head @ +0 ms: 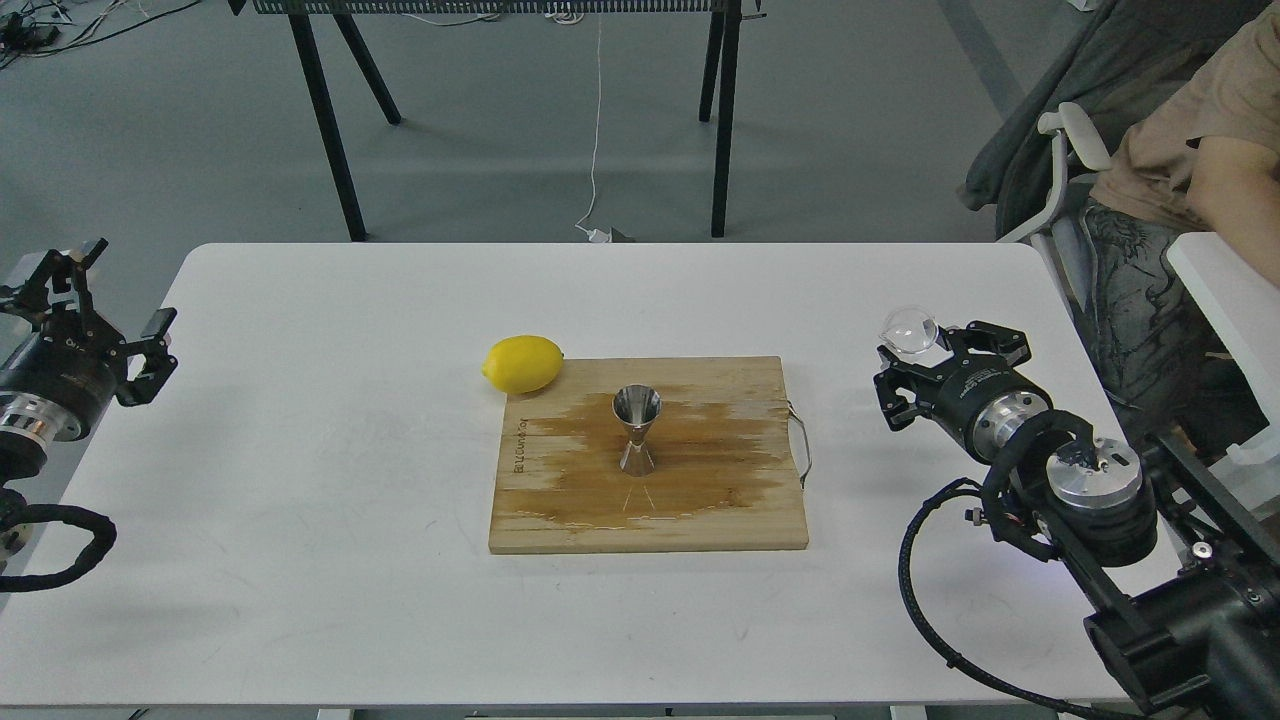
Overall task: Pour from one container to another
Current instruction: 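Lift the glass cup with the right gripper over the jigger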
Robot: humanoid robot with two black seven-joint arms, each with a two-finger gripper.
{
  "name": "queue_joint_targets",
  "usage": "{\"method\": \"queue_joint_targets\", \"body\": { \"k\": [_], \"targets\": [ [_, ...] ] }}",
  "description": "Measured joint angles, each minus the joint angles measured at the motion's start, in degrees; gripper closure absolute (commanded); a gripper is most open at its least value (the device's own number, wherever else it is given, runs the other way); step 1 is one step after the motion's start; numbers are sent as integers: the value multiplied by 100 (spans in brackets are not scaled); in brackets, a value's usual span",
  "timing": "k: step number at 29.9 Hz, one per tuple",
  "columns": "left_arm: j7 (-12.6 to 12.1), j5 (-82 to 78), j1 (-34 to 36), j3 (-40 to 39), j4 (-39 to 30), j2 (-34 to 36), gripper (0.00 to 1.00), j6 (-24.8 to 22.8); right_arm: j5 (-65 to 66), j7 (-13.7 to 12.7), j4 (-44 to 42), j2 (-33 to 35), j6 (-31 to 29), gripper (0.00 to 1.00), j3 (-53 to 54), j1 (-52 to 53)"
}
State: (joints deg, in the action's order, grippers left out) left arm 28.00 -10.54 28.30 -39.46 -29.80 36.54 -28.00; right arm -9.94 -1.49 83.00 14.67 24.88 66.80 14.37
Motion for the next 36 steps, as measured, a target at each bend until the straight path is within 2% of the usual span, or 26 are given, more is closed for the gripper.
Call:
{"method": "queue_joint_targets", "body": {
  "k": [16,36],
  "targets": [
    [0,0,0,0,0,1,4,0,1545,-1,143,-661,-5,56,-1398,1078],
    [0,0,-9,0,0,-6,4,0,2797,-44,123,-685,34,56,-2619,1479]
  ]
}}
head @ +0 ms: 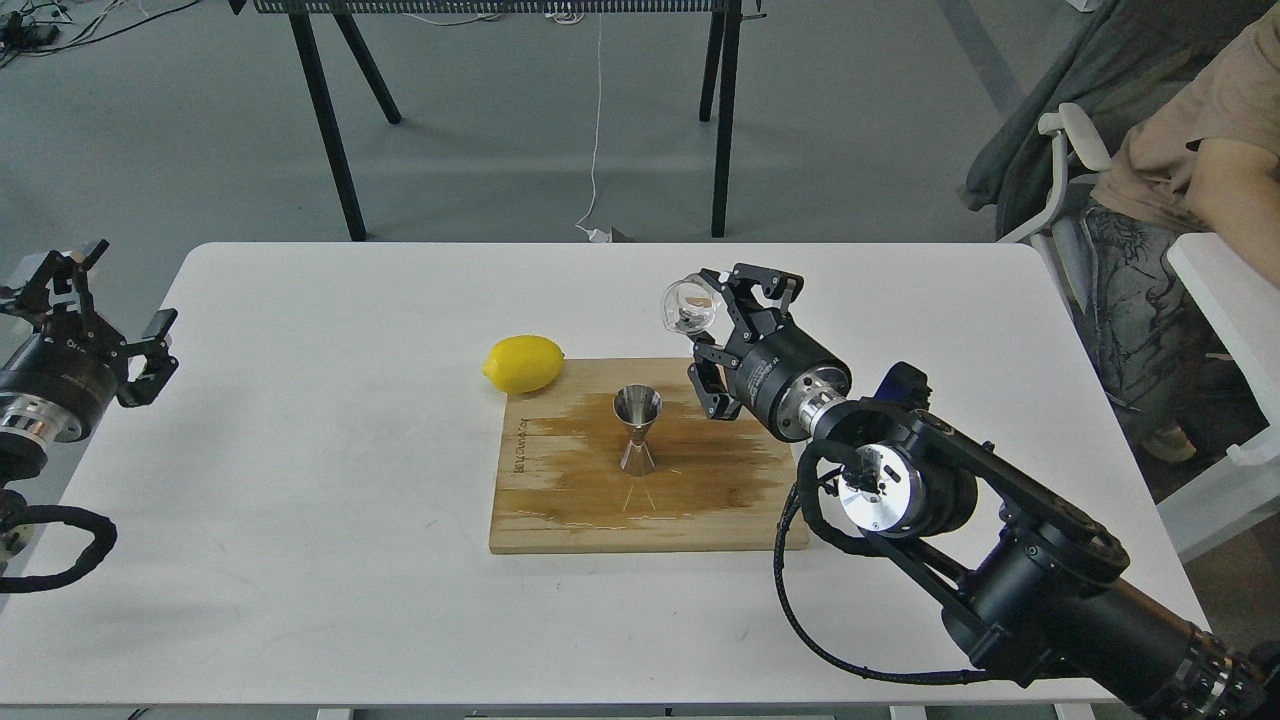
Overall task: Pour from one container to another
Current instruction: 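Lift the glass cup with the right gripper over the jigger, then tilt the glass cup with the right gripper, pouring into the jigger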
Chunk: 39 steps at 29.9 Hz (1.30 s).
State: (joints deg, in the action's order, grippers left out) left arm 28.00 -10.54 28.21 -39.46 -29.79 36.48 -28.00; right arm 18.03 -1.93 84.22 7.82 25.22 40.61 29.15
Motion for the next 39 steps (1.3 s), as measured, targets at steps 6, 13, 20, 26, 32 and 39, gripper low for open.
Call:
{"method": "queue_joint_targets", "body": {
  "k": [6,13,20,26,32,39],
  "targets": [
    [0,0,0,0,0,0,4,0,406,0,-118,-7,1,56,-272,10],
    [0,0,0,0,0,-1,4,0,828,-1,-187,-13,-2,56,-507,18],
    [0,0,8,0,0,-9,4,0,974,1,-207,-26,-3,57,-734,143],
    [0,0,9,0,0,-9,4,0,1209,6,-328,-123,9,57,-771,219],
    [0,0,9,0,0,-8,4,0,1368,18,-428,-151,15,57,-1075,396],
    [0,0,9,0,0,-5,4,0,1757,25,-499,-151,19,57,-1222,447]
  ]
}}
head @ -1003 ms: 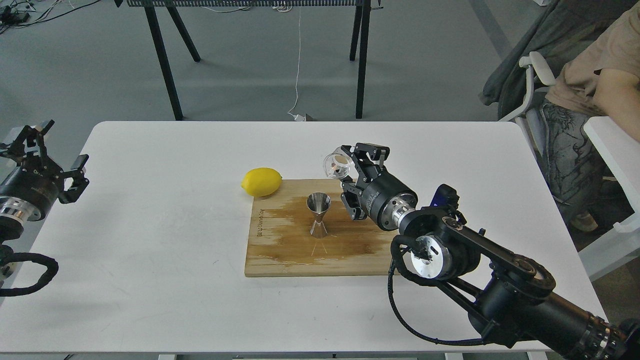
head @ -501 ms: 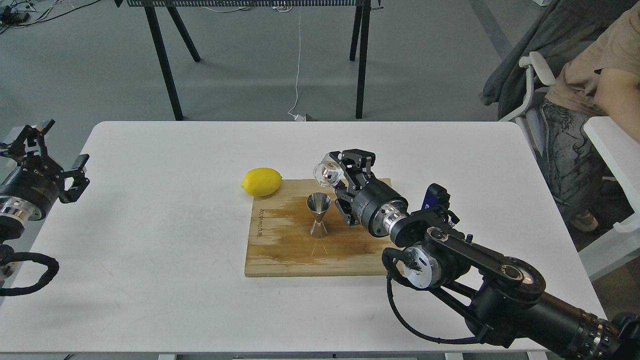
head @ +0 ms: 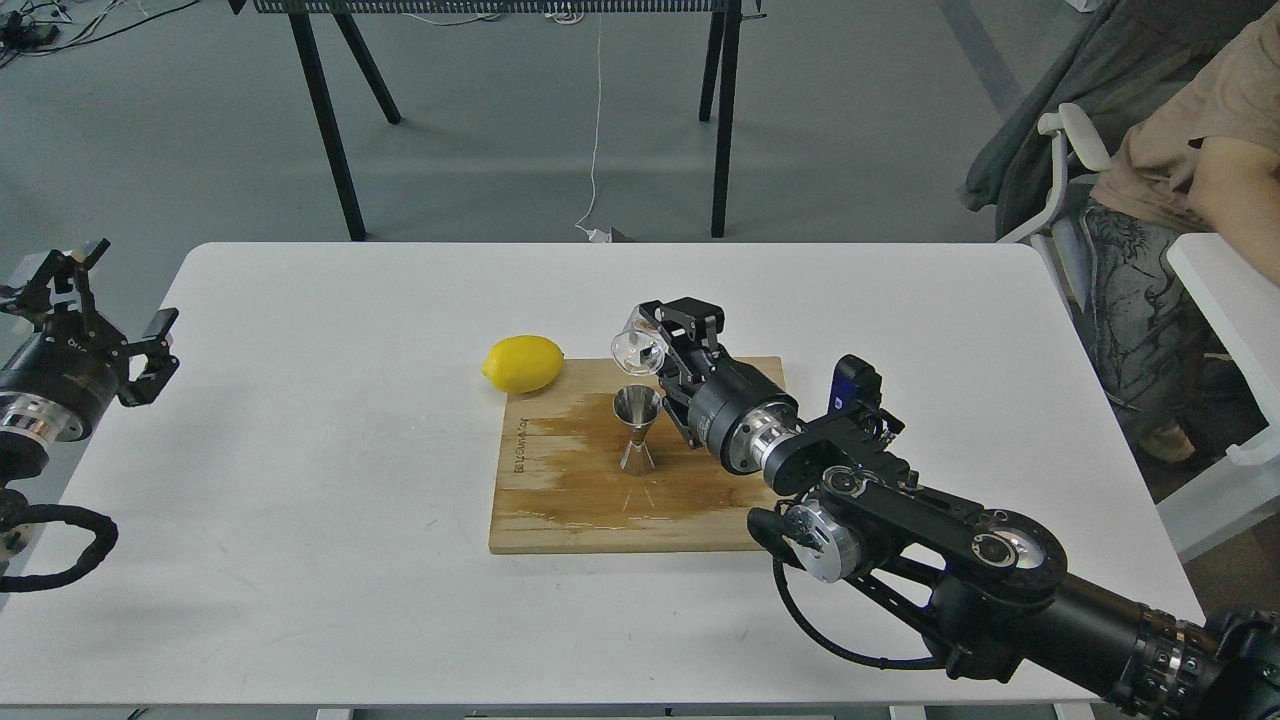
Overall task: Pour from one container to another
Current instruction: 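Tilt the glass cup with the right gripper, pouring into the jigger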
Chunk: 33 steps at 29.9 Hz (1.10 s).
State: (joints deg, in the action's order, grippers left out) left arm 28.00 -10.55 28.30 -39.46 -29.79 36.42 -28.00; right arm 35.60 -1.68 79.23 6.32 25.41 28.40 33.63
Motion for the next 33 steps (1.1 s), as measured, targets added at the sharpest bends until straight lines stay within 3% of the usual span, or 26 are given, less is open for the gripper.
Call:
{"method": "queue_joint_targets", "body": {
  "k": [33],
  "targets": [
    [0,0,0,0,0,-4,4,0,410,-8,-108,138,-28,56,-330,118]
  ]
}}
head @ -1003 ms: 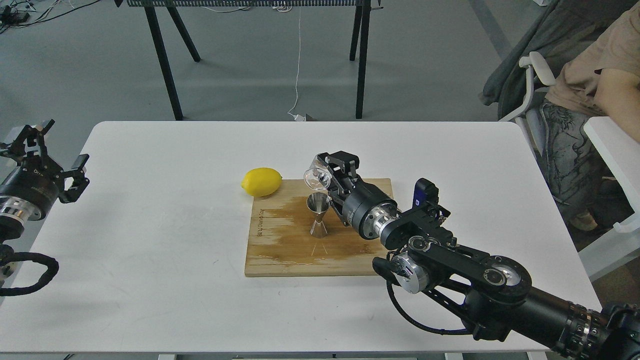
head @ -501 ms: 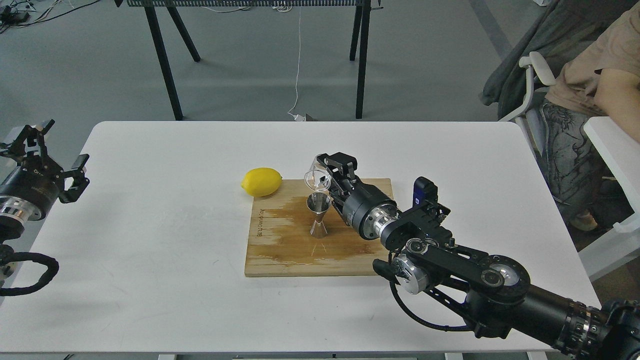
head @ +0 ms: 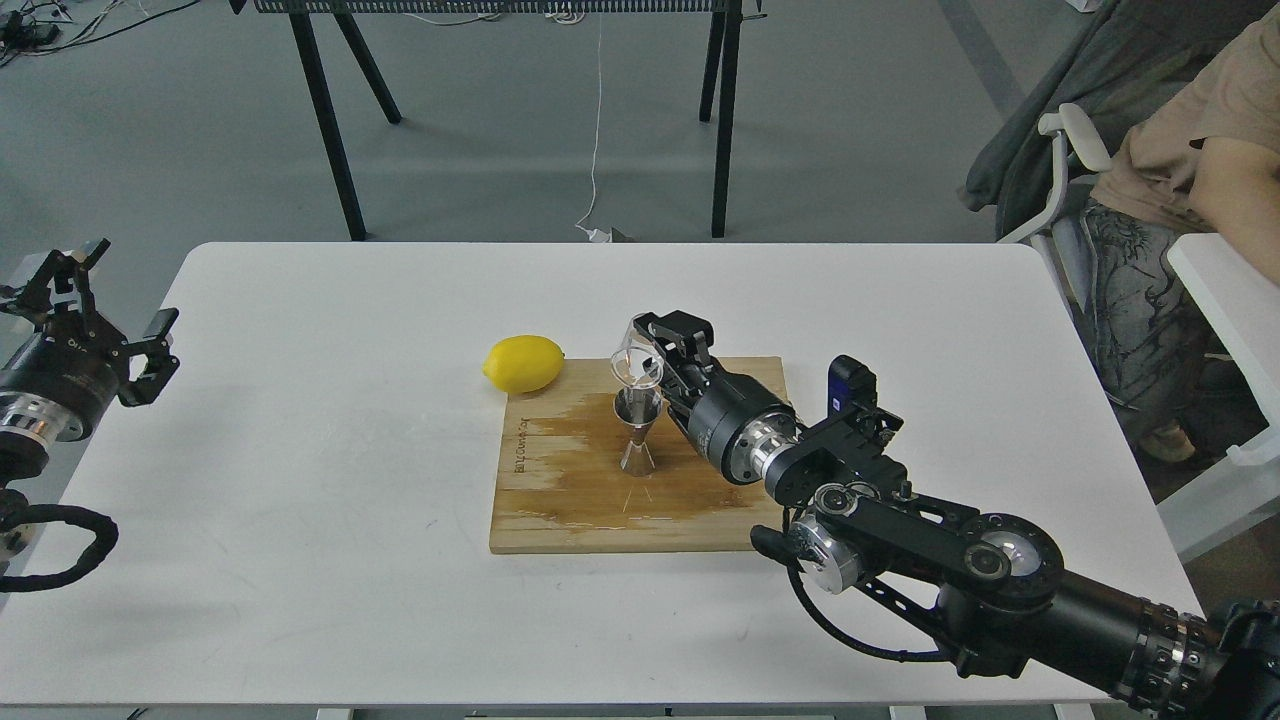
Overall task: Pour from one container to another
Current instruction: 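Tilt the glass cup with the right gripper, pouring into the jigger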
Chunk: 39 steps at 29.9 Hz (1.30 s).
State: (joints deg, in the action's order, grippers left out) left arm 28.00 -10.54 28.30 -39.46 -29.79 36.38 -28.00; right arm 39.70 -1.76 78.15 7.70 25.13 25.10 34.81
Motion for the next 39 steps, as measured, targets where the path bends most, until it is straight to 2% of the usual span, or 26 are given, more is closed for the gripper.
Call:
{"method": "queue_joint_targets", "body": {
  "k": [39],
  "targets": [
    [0,0,0,-3,0,-52,4,0,433,10,-190,118,-25,56,-481,374]
  ]
}}
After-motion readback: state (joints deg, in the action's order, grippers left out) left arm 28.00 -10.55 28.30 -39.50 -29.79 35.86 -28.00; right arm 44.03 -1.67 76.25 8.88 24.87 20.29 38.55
